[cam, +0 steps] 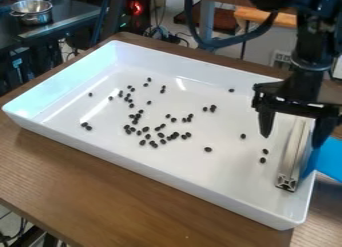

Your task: Sweep into pile

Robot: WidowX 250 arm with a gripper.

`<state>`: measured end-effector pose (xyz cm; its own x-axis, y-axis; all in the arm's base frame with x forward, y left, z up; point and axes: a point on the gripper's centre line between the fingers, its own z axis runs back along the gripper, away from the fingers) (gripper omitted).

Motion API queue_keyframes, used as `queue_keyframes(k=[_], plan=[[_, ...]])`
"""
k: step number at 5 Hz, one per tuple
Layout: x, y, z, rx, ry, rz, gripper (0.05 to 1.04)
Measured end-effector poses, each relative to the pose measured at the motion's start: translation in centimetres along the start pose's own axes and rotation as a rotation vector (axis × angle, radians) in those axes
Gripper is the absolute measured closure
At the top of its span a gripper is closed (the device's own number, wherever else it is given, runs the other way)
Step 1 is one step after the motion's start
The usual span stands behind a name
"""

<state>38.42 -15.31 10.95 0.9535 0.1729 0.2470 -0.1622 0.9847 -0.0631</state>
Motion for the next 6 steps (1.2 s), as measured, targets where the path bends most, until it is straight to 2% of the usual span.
queue_keyframes(k=[1, 2, 3, 4, 6], plan=[[0.0, 0.0, -0.4, 0.000, -0.002, 0.001, 0.082], [-0.4, -0.2, -1.5, 0.060, 0.051, 0.042, 0.126], [-0.6, -0.8, -1.8, 0.051, 0.105, 0.069, 0.411], [-0.5, -0.6, -1.9, 0.051, 0.115, 0.084, 0.685], [-0.8, 1.1, -2.3, 0.060, 0.126, 0.079, 0.706]])
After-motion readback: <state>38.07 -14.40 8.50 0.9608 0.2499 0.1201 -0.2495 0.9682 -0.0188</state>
